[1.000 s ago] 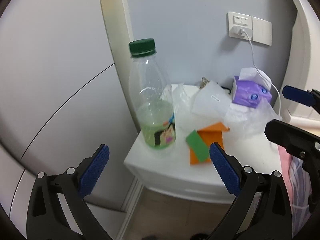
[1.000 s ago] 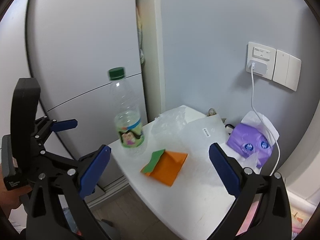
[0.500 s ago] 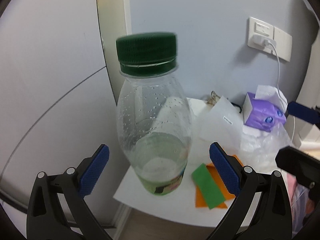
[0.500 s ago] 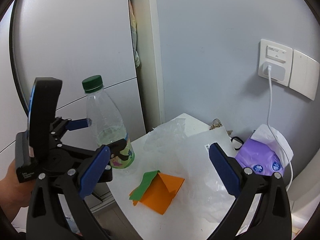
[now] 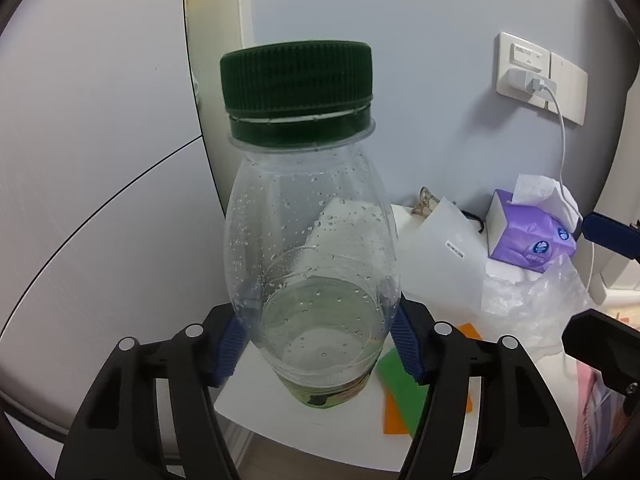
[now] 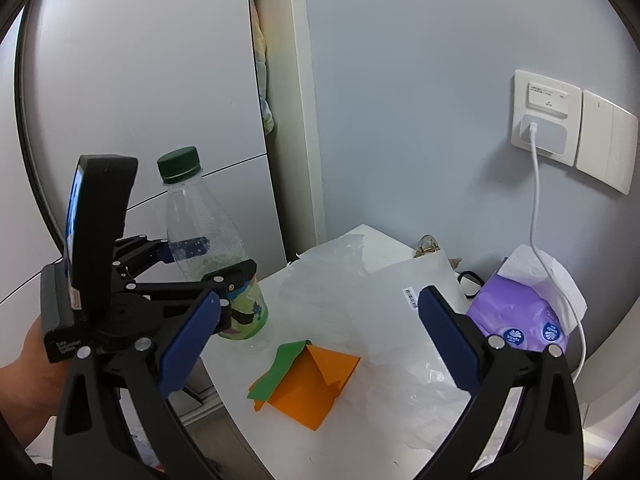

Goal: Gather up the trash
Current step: 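Reach the left tool to the clear water bottle and grasp it, then lift the water bottle with the left tool and carry it over the bin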

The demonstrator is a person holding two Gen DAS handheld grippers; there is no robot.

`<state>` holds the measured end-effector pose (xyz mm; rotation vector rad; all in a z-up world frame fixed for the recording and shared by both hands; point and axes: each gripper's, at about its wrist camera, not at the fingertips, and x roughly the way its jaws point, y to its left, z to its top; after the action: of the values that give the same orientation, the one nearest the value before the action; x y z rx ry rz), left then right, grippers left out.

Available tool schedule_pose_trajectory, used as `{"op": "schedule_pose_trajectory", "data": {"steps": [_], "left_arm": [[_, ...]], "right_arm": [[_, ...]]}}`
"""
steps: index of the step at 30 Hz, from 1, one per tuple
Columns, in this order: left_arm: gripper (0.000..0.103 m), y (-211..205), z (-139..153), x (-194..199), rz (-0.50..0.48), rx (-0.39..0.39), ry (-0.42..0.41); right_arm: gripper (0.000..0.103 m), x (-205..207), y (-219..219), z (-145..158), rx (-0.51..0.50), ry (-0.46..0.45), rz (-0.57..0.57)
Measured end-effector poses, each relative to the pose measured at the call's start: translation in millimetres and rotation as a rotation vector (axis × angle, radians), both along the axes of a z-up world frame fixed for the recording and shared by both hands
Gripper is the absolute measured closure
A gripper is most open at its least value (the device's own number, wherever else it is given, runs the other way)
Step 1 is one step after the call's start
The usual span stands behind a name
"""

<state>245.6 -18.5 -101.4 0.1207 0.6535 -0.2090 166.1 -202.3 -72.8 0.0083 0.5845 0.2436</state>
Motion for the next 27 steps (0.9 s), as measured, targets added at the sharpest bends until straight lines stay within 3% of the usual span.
{"op": "schedule_pose_trajectory", "data": {"steps": [13, 20, 27], "left_arm": [[0.042, 11.2, 36.3, -45.9, 0.006, 0.026, -0.054], [0.042, 46.8, 49.6, -98.3, 0.062, 0.032, -0.057], [0.042, 94.1, 40.5, -163.5, 0.139, 0.024, -0.016]], "right_arm": [[0.006, -30.5, 14.4, 28.7, 0.021, -0.04, 0.021], [0.006, -64.9, 44.7, 43.8, 0.037, -0.056, 0.078], [0.006, -104.4, 82.4, 38.6, 0.053, -0.031, 0.145]]}}
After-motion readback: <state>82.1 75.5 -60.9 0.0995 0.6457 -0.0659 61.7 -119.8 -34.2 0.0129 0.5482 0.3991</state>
